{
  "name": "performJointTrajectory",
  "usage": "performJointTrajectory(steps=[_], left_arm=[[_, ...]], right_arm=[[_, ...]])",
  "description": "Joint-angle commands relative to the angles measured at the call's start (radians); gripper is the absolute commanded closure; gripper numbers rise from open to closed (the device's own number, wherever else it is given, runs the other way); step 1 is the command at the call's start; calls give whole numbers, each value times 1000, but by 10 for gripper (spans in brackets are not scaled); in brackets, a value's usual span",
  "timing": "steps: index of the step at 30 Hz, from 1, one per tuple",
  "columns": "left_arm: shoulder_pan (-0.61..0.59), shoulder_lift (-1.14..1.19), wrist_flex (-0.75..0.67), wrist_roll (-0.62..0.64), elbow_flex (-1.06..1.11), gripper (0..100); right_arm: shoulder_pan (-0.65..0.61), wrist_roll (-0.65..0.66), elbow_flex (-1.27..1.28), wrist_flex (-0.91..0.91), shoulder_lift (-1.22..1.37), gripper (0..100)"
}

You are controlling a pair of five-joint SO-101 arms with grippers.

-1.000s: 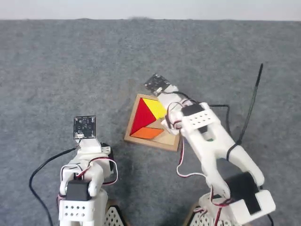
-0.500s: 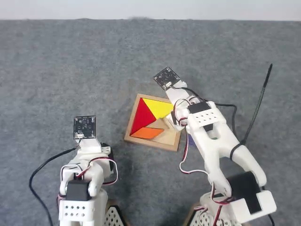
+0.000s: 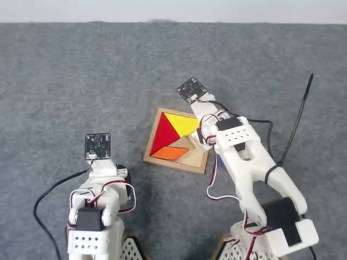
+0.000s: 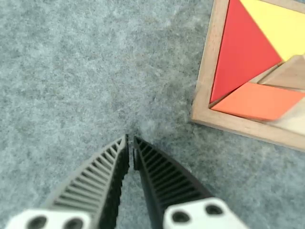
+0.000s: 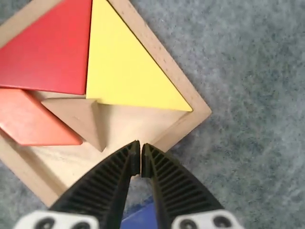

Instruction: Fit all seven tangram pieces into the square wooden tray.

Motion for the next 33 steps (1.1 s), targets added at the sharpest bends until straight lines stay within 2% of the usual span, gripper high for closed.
performJointTrajectory(steps=[1,13,24,29,33], left_arm=[[-6,-20,5,-15,-13,986],[-6,-20,5,-15,-13,986],[-6,-20,5,-15,-13,986],[-6,-20,5,-15,-13,986],[-6,-20,5,-15,-13,986]], right_arm=[[-5,-14,-18,-21,18,991],[-35,-14,-121,-30,174,991],[-171,-52,-135,-28,183,991],[-127,-54,-135,-24,143,991],[-74,-58,-127,41,-4,991]])
